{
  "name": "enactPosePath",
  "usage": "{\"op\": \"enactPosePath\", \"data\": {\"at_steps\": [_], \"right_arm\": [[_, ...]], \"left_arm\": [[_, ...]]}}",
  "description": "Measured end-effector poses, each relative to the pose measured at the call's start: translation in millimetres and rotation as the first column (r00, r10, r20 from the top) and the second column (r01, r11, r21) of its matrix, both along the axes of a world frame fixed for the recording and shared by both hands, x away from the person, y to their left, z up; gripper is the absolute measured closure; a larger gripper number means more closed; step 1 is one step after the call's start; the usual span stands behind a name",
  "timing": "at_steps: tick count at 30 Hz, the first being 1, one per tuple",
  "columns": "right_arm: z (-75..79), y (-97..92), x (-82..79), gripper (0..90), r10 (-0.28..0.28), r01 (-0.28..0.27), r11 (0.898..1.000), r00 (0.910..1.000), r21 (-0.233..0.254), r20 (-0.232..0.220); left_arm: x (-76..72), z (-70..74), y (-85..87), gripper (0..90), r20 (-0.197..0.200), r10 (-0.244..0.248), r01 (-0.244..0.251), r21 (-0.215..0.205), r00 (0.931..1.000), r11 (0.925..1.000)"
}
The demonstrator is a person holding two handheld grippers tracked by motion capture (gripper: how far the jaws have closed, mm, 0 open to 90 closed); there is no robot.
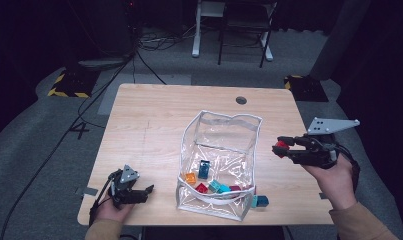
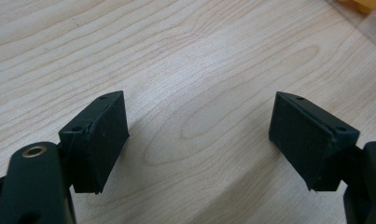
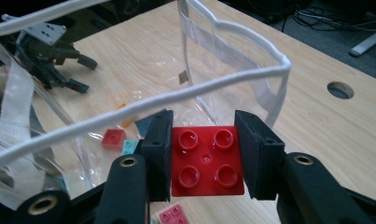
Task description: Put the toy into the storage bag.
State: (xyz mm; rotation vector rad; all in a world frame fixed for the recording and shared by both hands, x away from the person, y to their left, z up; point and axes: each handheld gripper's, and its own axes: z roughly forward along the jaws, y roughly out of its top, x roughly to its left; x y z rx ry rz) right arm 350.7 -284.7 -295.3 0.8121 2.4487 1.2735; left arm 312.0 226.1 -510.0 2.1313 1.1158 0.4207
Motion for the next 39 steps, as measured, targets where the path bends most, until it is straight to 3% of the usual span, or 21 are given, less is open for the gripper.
{"op": "enactPosePath", "data": {"at_steps": [7,19,30,39], "right_arm": [[13.5,15.3,2.4,59.4,0.03,-0.029,0.999,0.9995,0.037,-0.014],[30.3,55.6,9.5,59.4,0.086,-0.086,0.996,0.9963,0.033,-0.001],[30.2,93.5,20.6,59.4,0.137,-0.137,0.991,0.9903,0.009,-0.026],[19.4,121.5,26.7,59.4,0.171,-0.173,0.985,0.9839,-0.026,-0.052]], "left_arm": [[0.0,0.0,0.0,19.9,0.0,0.001,-0.001,-0.001,1.0,1.0],[0.0,0.0,0.0,19.8,0.0,-0.001,0.001,0.0,1.0,1.0],[0.1,0.0,0.0,19.8,0.0,-0.001,0.001,0.001,1.0,1.0],[0.1,0.0,0.1,19.8,0.0,-0.002,0.002,0.001,1.0,1.0]]}}
